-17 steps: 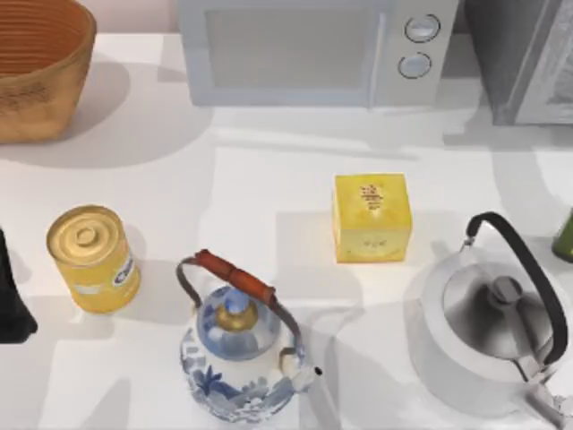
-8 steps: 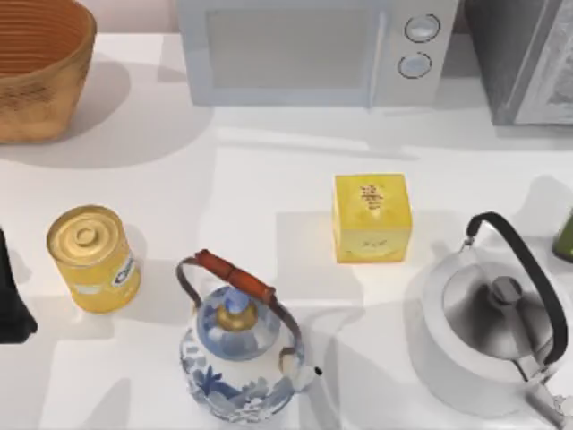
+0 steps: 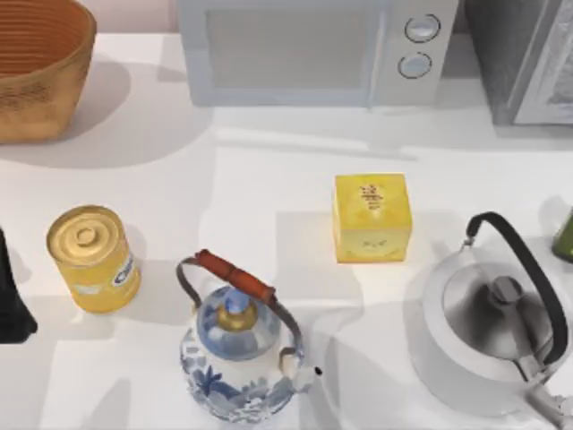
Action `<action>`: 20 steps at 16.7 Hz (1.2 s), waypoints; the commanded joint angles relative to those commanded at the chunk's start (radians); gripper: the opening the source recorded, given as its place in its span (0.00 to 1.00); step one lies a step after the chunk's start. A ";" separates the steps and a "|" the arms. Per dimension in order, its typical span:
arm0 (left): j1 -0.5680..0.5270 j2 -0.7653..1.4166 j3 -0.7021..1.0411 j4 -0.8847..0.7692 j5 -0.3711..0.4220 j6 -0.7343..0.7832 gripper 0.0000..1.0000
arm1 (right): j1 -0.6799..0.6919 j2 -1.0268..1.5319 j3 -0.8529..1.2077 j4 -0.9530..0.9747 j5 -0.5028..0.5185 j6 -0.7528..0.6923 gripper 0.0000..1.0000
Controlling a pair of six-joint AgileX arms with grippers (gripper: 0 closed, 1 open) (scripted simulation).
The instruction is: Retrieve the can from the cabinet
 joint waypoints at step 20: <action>0.000 0.000 0.000 0.000 0.000 0.000 1.00 | -0.316 0.463 0.024 0.516 -0.509 -0.013 0.00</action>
